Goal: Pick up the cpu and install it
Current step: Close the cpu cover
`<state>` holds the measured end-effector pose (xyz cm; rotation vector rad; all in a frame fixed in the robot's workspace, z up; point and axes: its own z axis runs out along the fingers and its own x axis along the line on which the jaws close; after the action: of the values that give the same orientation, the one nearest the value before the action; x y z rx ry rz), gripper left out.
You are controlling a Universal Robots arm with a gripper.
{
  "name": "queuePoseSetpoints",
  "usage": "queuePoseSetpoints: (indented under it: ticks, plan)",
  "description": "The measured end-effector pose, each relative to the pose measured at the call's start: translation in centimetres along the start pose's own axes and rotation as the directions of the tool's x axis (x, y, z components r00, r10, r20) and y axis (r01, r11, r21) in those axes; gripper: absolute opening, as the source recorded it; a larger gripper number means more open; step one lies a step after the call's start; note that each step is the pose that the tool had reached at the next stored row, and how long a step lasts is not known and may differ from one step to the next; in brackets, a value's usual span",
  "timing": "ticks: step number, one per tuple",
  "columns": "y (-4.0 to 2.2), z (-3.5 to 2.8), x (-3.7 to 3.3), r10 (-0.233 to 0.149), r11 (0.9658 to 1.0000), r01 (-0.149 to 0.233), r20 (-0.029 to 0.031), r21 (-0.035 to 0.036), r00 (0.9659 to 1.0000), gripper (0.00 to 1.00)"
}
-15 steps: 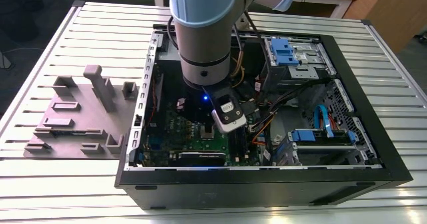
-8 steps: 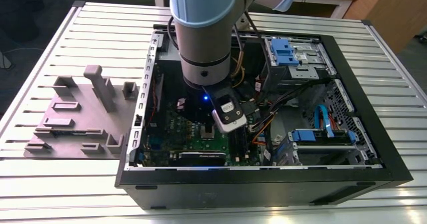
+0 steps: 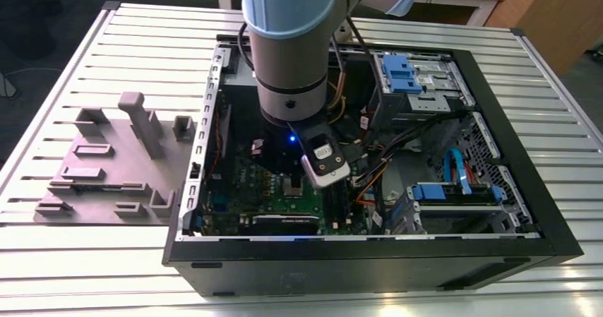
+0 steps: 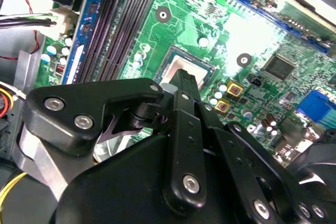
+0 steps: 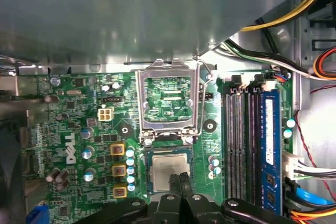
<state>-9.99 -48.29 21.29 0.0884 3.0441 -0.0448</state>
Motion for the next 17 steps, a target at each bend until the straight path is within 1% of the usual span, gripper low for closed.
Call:
queuePoseSetpoints:
  ticks: [3, 11, 17]
  plan:
    - [0.02, 0.03, -0.36, 0.0, 1.0, 0.0, 0.0, 0.0, 1.0, 0.1]
    - [0.1, 0.17, -1.73, 0.0, 1.0, 0.0, 0.0001, -0.0001, 1.0, 0.1]
    - [0.11, 0.18, -1.88, 0.0, 1.0, 0.0, 0.0, 0.0, 1.0, 0.1]
